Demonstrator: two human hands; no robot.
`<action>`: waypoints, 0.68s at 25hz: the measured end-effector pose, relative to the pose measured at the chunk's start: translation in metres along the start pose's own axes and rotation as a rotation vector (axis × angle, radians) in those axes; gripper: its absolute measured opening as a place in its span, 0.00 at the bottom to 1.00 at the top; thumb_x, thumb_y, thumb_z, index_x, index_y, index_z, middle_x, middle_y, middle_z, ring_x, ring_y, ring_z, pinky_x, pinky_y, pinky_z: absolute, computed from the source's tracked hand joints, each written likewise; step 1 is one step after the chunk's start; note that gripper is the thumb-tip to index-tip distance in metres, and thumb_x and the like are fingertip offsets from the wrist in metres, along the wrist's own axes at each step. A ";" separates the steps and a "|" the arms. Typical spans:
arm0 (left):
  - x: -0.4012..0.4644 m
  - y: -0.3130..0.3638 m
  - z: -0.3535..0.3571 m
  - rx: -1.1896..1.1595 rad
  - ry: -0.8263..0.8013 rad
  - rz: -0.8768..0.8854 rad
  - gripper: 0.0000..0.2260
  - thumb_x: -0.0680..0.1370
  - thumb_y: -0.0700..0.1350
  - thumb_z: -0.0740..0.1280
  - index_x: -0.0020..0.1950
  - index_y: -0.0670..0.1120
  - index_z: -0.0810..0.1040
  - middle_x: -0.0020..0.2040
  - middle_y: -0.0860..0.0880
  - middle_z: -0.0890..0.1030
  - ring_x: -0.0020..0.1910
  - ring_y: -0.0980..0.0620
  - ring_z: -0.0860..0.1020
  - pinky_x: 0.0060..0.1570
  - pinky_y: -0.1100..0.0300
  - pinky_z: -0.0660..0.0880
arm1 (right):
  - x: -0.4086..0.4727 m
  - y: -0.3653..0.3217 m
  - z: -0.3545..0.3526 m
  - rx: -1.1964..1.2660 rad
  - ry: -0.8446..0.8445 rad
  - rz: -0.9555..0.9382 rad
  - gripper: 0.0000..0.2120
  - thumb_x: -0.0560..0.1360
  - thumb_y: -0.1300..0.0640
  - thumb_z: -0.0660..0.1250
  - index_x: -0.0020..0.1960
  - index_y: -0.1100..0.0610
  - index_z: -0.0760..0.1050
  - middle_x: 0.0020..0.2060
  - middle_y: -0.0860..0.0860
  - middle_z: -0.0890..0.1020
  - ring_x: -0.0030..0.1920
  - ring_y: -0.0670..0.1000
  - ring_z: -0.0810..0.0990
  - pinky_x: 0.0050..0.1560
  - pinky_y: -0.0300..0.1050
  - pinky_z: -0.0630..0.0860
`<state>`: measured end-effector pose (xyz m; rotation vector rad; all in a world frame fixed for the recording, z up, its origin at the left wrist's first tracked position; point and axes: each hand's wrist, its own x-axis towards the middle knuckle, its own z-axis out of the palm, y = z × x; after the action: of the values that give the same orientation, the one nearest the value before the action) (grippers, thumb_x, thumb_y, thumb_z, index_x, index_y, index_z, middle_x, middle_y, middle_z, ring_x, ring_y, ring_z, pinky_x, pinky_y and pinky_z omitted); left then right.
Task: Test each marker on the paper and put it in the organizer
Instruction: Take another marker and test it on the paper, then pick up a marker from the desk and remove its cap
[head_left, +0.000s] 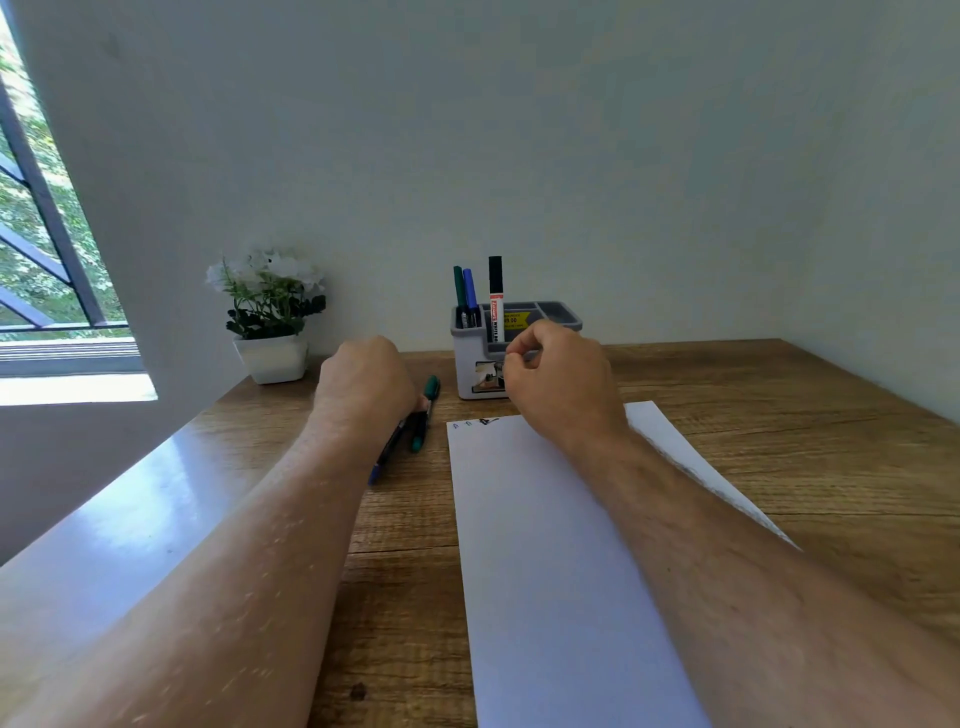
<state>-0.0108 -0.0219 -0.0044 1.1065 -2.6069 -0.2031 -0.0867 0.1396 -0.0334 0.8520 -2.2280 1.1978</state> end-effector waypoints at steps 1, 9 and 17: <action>-0.001 0.002 0.001 0.006 -0.009 -0.002 0.24 0.68 0.58 0.78 0.35 0.45 0.66 0.34 0.46 0.73 0.31 0.49 0.71 0.25 0.58 0.67 | 0.000 0.000 0.000 0.000 -0.002 -0.001 0.02 0.76 0.56 0.68 0.47 0.50 0.76 0.39 0.44 0.78 0.40 0.45 0.80 0.41 0.39 0.79; -0.004 0.006 0.001 -0.051 -0.109 -0.059 0.20 0.72 0.56 0.75 0.43 0.43 0.70 0.37 0.45 0.74 0.32 0.50 0.73 0.24 0.59 0.66 | -0.001 -0.002 -0.002 0.013 0.004 0.007 0.01 0.76 0.56 0.67 0.48 0.51 0.77 0.39 0.45 0.79 0.42 0.46 0.81 0.43 0.39 0.79; -0.008 0.008 -0.014 -0.294 0.158 -0.026 0.16 0.72 0.53 0.74 0.37 0.42 0.75 0.33 0.46 0.77 0.28 0.52 0.73 0.23 0.62 0.63 | -0.001 -0.003 -0.004 0.034 -0.018 0.026 0.02 0.77 0.56 0.67 0.48 0.50 0.76 0.42 0.47 0.81 0.43 0.47 0.81 0.42 0.38 0.78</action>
<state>-0.0062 -0.0106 0.0086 1.0079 -2.3327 -0.4687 -0.0834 0.1421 -0.0303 0.8533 -2.2455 1.2479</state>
